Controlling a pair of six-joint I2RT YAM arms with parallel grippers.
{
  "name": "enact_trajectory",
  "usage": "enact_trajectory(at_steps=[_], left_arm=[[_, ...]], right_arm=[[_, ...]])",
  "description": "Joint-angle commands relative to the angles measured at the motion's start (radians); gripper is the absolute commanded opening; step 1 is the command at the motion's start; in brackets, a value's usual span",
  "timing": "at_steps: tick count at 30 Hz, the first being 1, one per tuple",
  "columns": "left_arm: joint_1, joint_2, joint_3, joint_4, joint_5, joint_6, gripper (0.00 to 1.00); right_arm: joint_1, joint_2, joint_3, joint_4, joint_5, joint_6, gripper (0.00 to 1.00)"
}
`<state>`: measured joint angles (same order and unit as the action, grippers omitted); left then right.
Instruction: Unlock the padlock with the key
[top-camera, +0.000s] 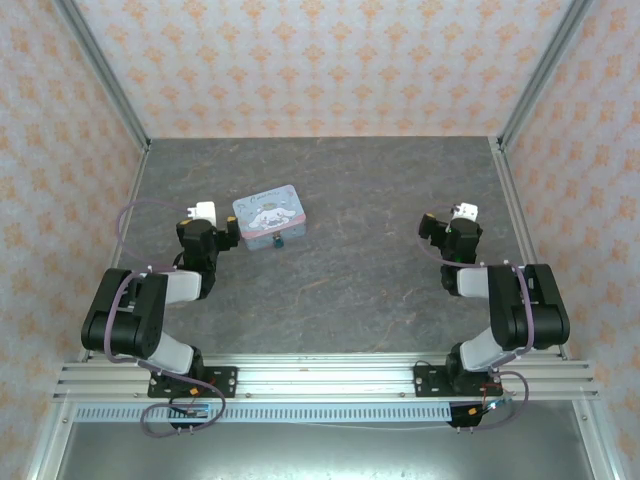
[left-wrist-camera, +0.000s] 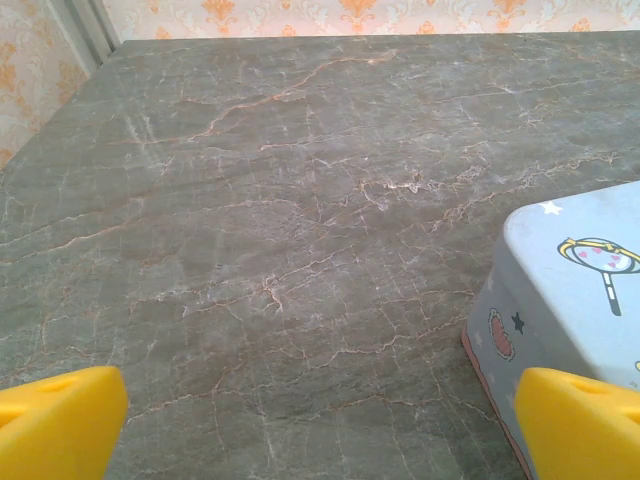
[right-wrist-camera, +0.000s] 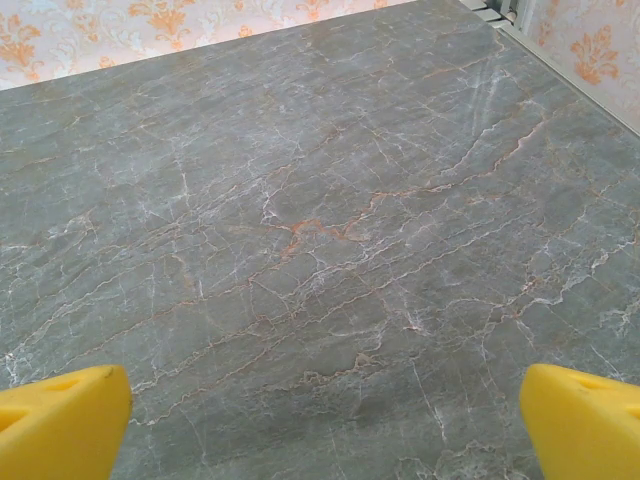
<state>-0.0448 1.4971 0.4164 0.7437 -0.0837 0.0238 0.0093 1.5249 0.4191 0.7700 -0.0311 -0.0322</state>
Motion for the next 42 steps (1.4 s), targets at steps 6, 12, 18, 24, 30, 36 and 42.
enact_trajectory(at_steps=[6,12,18,24,30,36,42], left_arm=[[0.002,0.000,0.013,-0.006,0.005,-0.010,1.00],[0.003,0.000,0.014,-0.006,0.006,-0.009,1.00],[0.005,-0.001,0.012,-0.004,0.023,-0.010,1.00],[0.015,-0.064,0.010,-0.045,0.037,-0.015,1.00],[0.015,-0.362,0.069,-0.377,-0.083,-0.113,1.00],[0.015,-0.520,0.245,-0.866,0.009,-0.371,1.00],[-0.010,-0.620,0.202,-0.947,0.280,-0.616,0.98]], right_arm=[[-0.007,-0.004,0.004,-0.001,-0.012,-0.014,0.99],[-0.009,-0.003,0.004,-0.003,-0.013,-0.014,0.99],[-0.009,-0.005,0.001,0.000,-0.015,-0.013,0.99],[-0.009,-0.101,0.015,-0.094,0.016,0.001,0.99],[-0.008,-0.336,0.113,-0.490,-0.029,0.123,0.99],[0.007,-0.466,0.225,-0.834,-0.234,0.240,0.99],[0.095,-0.498,0.250,-1.067,-0.306,0.273,0.95]])
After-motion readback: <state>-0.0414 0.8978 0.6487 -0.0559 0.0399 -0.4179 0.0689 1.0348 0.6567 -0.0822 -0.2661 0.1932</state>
